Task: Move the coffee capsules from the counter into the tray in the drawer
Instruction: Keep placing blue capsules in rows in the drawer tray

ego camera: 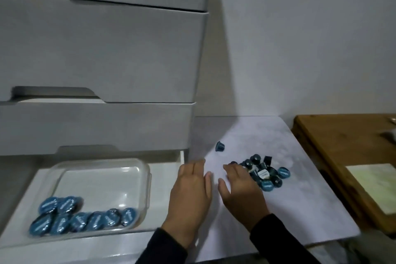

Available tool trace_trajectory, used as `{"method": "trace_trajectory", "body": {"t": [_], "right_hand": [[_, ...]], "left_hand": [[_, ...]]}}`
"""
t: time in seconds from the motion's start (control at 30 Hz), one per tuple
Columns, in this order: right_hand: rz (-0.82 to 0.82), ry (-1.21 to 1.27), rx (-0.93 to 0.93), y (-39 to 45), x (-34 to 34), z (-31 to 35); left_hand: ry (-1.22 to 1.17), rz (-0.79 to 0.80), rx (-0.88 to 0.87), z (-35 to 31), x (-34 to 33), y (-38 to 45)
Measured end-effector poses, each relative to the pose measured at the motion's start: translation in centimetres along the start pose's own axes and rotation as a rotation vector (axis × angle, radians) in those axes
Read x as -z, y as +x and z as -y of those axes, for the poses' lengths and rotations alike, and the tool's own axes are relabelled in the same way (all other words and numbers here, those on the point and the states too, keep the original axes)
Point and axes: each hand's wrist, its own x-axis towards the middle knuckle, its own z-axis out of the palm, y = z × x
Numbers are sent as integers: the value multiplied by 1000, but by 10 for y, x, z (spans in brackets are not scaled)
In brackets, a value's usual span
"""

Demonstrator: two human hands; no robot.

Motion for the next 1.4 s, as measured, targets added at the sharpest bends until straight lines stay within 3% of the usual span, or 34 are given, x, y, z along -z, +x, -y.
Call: {"method": "trace_trajectory", "body": {"t": [0.07,0.23,0.37,0.67,0.9,1.27,1.4], "right_hand": [[111,47,-48,-13,-1,-32],[363,269,-422,-42,-11,-91],[483,286,-502,-61,-27,-122],[504,255,-448,-68,-50,-142],[468,461,-473,-76,-64,-146],[372,657,-864,-71,-55,-144],[381,722,-971,-62,-49,-144]], "left_hand": [[-24,21,12,-21,-27,5],[5,125,112,-40,-94,19],[-8,195,214,-36,-135,29],[-132,208,351,-25,-182,55],[-252,93,463,-22,-190,52],[-473,-25,630,-21,-186,41],[-531,-42,619,-23,-178,45]]}}
